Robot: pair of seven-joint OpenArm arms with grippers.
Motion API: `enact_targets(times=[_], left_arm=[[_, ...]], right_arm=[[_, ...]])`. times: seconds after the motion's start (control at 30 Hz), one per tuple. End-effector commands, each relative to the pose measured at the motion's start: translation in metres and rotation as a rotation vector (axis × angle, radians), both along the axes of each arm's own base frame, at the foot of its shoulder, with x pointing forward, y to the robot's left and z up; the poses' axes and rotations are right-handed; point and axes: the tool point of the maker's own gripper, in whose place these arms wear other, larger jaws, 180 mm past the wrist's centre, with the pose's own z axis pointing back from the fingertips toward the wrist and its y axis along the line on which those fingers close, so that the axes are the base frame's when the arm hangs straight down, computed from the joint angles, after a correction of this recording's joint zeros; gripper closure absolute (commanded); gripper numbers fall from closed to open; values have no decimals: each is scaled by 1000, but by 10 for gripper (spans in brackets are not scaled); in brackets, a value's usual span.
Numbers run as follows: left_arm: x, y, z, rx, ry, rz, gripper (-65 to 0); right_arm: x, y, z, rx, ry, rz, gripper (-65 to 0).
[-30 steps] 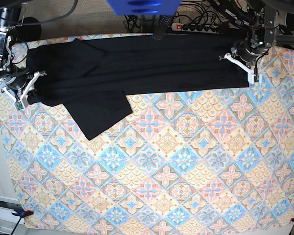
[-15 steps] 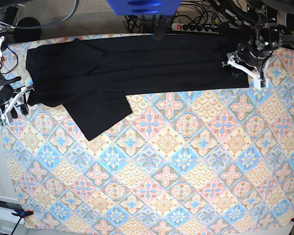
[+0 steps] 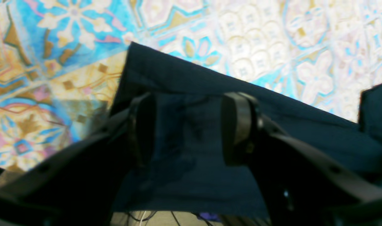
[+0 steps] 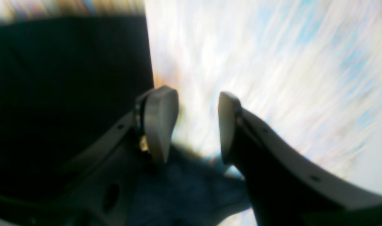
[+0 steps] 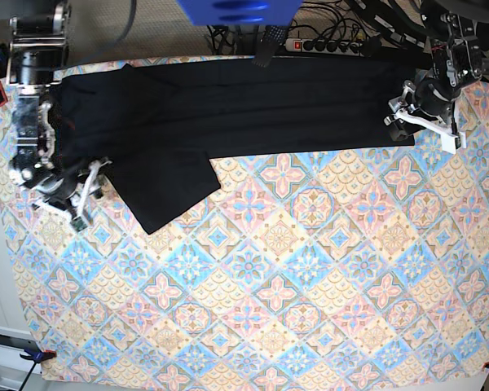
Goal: Fold the T-shirt properly
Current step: 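Grasp the hanging sleeve near the right gripper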
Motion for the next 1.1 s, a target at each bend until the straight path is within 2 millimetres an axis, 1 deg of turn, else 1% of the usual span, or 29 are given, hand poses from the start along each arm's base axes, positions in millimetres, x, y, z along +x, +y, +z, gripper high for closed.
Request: enact_targets(times=[0.0,0.03,0.1,0.23,0.3,0.37,0.4,0.47,0.5,0.6,0.67,0.7,0.87,1.07], left_arm=[[5,3,9,8,-29,-5,-327],[5,3,9,9,-31,-6,-327],[5,3,9,9,-31,-6,-327],[5,2,9,6,-31,-5,-327],[5,2,9,6,-31,-5,-327],[5,2,9,6,-31,-5,-326],[5,2,9,6,-31,-5,-326],[5,2,9,6,-31,-5,-326],[5,2,9,6,-31,-5,-326],[5,2,9,6,-31,-5,-326],[5,2,9,7,-31,-5,-325],[5,2,9,7,-31,-5,-325],[5,2,9,7,-31,-5,-324],[5,2,9,7,-31,-5,-324]], right_arm=[[28,13,22,38,-96,24,-245],[29,20,15,46,-78,31,-245],[29,28,5,60,-48,36,-245],[25,34,-13,91,-19,43,-245],[20,40,-25,117,1,42,-245],[13,52,-41,162,32,25,-245],[18,56,-41,179,27,19,-245],[35,59,-34,199,-5,15,-245],[38,59,-34,205,-7,10,-245],[35,56,-43,214,19,-8,-245],[30,61,-51,230,42,-16,-245],[28,61,-54,232,50,-20,-245],[31,63,-54,252,27,-23,-245],[33,61,-52,254,20,-33,-245]])
